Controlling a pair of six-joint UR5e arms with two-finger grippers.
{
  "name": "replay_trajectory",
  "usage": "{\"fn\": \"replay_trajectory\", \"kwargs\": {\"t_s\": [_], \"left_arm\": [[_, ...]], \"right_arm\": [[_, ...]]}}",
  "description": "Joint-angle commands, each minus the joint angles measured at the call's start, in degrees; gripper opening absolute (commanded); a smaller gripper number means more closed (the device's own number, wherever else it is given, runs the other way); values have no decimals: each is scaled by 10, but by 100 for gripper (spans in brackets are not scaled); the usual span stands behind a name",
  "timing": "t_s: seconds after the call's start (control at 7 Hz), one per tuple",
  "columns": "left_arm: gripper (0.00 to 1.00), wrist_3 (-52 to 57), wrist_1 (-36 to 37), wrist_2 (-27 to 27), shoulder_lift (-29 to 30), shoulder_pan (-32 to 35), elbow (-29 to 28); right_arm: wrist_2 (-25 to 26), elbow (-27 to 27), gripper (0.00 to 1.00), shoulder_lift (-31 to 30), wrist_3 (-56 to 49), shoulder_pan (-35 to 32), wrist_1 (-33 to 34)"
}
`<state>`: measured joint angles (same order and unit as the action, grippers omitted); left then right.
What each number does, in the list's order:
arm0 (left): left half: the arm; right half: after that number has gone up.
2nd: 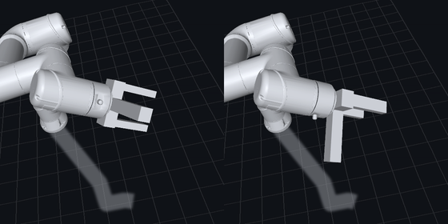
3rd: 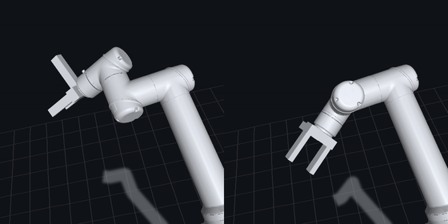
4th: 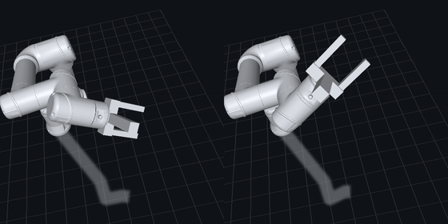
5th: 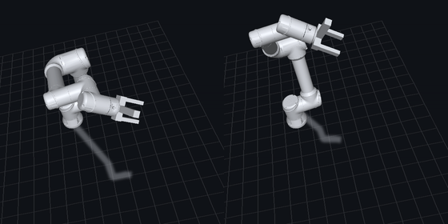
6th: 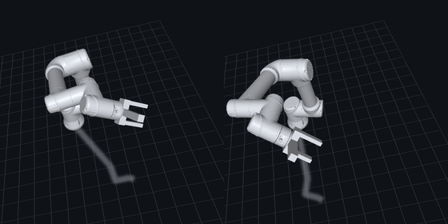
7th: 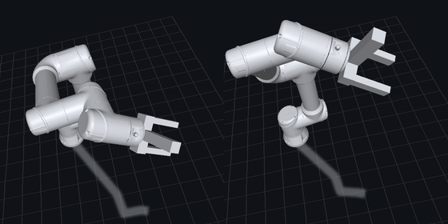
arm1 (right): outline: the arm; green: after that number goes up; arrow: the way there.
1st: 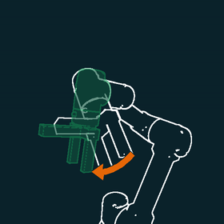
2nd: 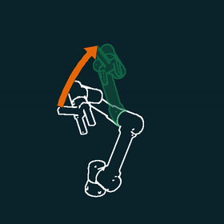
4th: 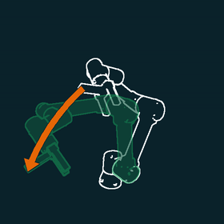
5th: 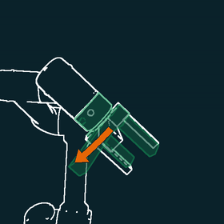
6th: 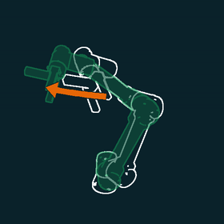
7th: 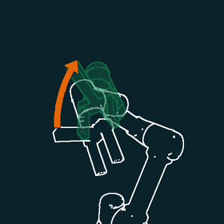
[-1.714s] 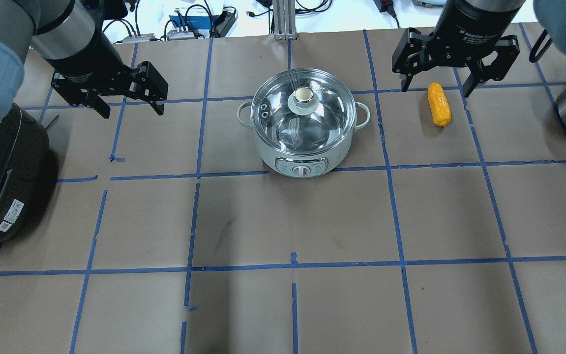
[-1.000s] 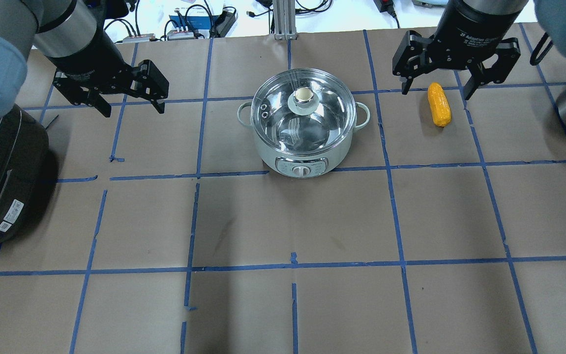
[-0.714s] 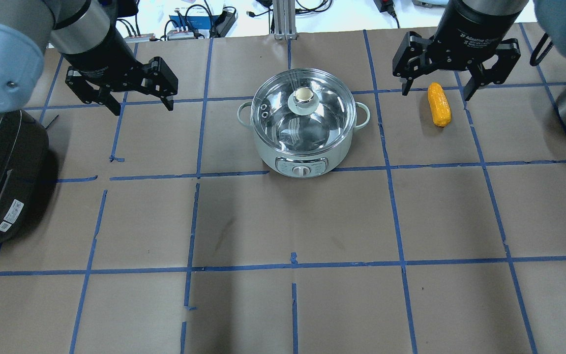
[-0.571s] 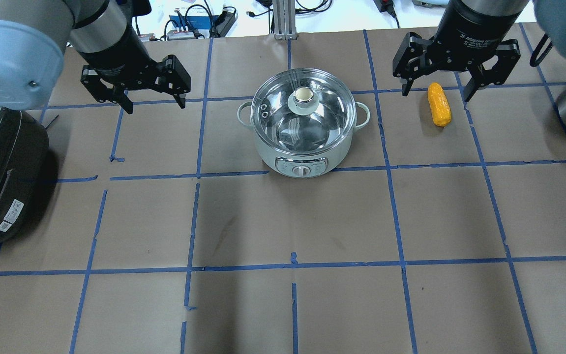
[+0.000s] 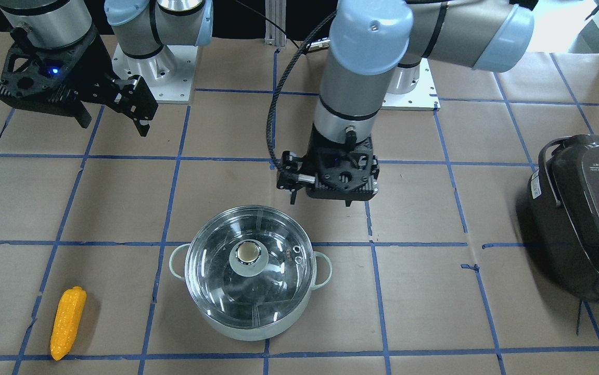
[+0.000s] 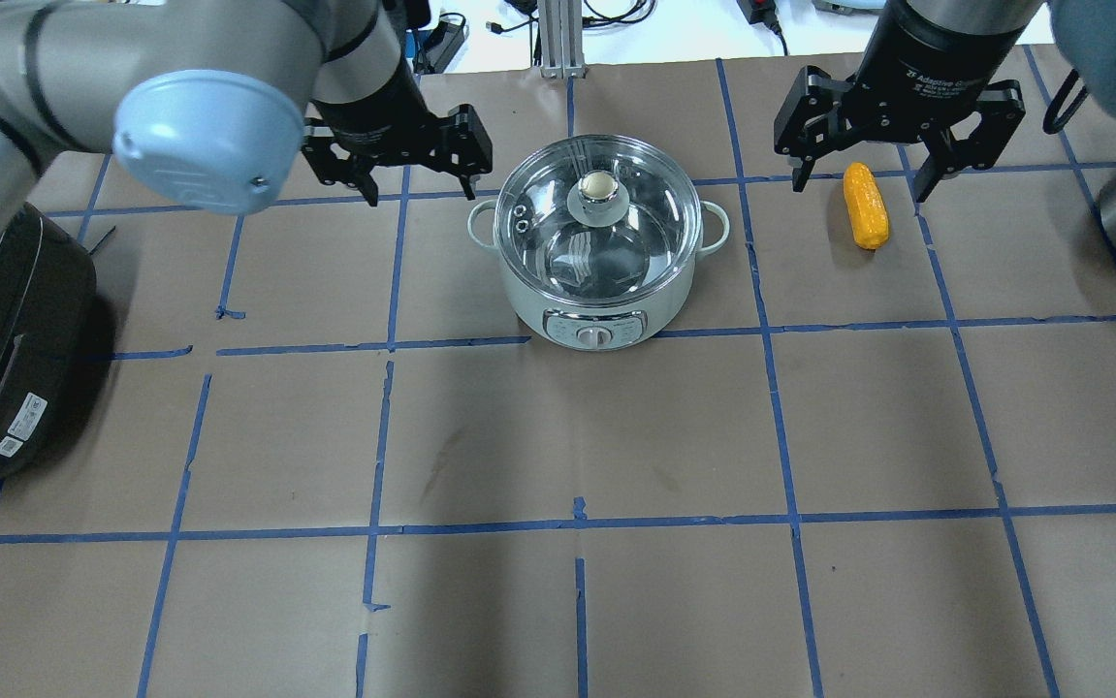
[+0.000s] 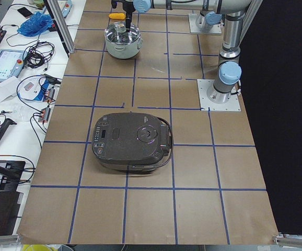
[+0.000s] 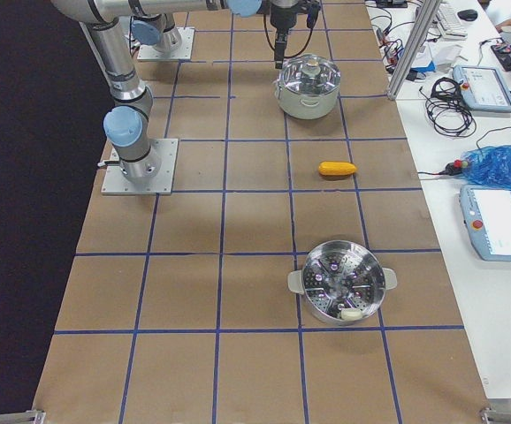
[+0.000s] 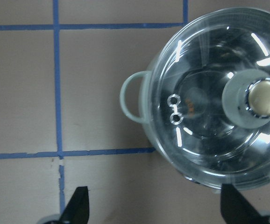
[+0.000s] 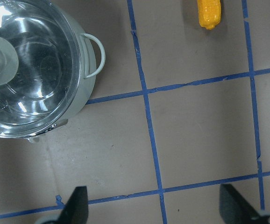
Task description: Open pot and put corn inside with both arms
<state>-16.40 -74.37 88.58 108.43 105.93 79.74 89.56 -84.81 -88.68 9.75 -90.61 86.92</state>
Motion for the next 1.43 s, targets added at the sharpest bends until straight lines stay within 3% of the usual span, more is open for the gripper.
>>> {"fn": "replay_trajectory", "kwargs": {"t_s": [0.0,0.14,1.29], "left_arm": [[100,-87,24,2,89,52,-83],[100,-94,24,1,110,59,-107],[100,-100,51,0,150,60,-111]], "right_arm": [[0,0,100,0,0,1,0],[0,0,100,0,0,0,0],[0,-7,100,-6,0,1,0]]}}
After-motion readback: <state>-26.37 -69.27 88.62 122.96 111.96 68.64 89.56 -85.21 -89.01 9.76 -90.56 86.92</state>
